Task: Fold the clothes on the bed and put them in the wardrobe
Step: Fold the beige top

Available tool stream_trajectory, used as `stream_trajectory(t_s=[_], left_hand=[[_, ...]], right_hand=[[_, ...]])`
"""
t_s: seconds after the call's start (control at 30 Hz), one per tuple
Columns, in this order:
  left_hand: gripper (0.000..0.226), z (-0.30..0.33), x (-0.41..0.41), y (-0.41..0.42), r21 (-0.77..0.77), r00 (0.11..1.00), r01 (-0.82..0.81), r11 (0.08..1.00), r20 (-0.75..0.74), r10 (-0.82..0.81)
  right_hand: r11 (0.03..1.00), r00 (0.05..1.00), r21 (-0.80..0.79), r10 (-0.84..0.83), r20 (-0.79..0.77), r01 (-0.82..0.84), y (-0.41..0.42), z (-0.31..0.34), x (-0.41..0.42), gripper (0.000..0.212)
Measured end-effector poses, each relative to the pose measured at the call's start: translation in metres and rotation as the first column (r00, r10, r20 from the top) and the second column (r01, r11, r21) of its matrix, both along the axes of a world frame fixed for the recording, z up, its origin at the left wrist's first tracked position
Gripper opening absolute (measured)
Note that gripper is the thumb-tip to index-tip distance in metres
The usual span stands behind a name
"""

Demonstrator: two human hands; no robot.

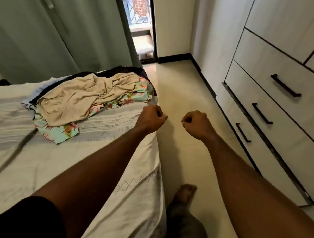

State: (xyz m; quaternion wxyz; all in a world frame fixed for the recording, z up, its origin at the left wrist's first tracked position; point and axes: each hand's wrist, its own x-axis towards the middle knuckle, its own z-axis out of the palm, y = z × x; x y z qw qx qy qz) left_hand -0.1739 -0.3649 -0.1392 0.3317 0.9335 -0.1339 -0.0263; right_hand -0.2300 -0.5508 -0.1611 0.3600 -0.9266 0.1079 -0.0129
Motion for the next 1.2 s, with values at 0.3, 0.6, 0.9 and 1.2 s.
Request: stream_trajectory(t_s=[0.3, 0.6, 0.9, 1.2], left_hand=[[0.024, 0.136, 0.086, 0.032, 0.054, 0.991, -0.122, 0.991, 0.063, 0.118], [0.025, 0.117, 0.140, 0.176, 0.081, 0.940, -0.329, 0.941, 0.121, 0.318], [0.019, -0.088, 0.159, 0.344, -0.002, 0.910, -0.411, 0.912, 0.051, 0.411], [0.053, -0.147, 0.190, 0.462, 0.137, 0.826, -0.552, 0.822, -0.046, 0.562]], right_hand=[[0.993, 0.988, -0.049, 0.112, 0.102, -0.107, 0.023, 0.140, 0.117, 0.014], [0.955, 0.941, -0.099, 0.294, 0.169, -0.280, 0.184, 0.127, 0.190, 0.014], [0.941, 0.930, -0.031, 0.338, 0.143, -0.338, 0.331, -0.034, 0.216, 0.010], [0.883, 0.893, -0.136, 0.436, -0.114, -0.448, 0.431, -0.054, 0.250, 0.013]])
